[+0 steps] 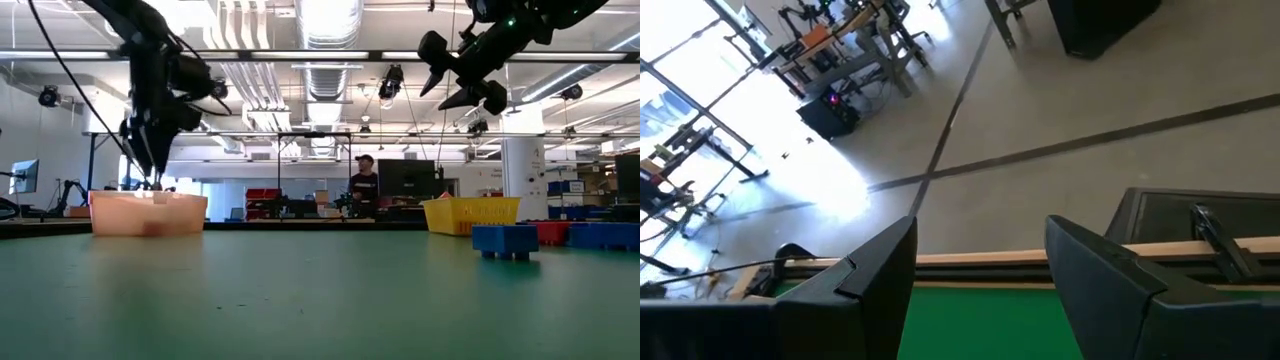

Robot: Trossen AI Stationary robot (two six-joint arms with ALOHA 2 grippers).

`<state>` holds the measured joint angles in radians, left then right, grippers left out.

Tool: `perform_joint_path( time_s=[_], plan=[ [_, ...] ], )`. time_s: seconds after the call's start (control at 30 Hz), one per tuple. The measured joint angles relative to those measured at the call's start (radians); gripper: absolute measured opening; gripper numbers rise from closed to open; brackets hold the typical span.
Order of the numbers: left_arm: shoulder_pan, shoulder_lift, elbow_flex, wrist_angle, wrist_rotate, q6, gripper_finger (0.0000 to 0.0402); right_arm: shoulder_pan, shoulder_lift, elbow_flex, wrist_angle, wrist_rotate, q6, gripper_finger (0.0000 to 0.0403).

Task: Sort & place blocks by color
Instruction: Put the red game piece from the light orange bin into the orange bin

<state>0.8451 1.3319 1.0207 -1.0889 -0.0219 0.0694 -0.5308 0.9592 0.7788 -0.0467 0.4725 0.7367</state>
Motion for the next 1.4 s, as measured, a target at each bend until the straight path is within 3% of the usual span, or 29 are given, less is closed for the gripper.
perform_joint_path(
  time_s=[0.1, 0.37, 0.53, 0.7, 1.03, 1.4],
  plan=[
    [-0.002, -0.051, -0.022, -0.01, 0.156, 0.008, 0.0292, 0.0, 0.0, 0.0, 0.0, 0.0, 0.01, 0.021],
    [0.008, -0.006, -0.127, 0.079, 0.174, -0.113, 0.0134, 0.0, 0.0, 0.0, 0.0, 0.0, 0.013, 0.021],
    [0.008, 0.024, -0.15, 0.182, 0.174, -0.109, 0.0089, 0.0, 0.0, 0.0, 0.0, 0.0, 0.013, 0.021],
    [0.008, 0.064, -0.163, 0.18, 0.173, -0.103, 0.0105, 0.0, 0.0, 0.0, 0.0, -0.001, 0.015, 0.021],
    [0.007, 0.11, -0.165, 0.192, 0.17, -0.055, 0.0204, 0.0, 0.0, 0.012, 0.0, -0.003, 0.008, 0.021],
    [0.008, 0.154, -0.177, 0.218, 0.116, -0.057, 0.0212, 0.0, 0.0, 0.013, 0.0, -0.002, -0.005, 0.021]
  ],
)
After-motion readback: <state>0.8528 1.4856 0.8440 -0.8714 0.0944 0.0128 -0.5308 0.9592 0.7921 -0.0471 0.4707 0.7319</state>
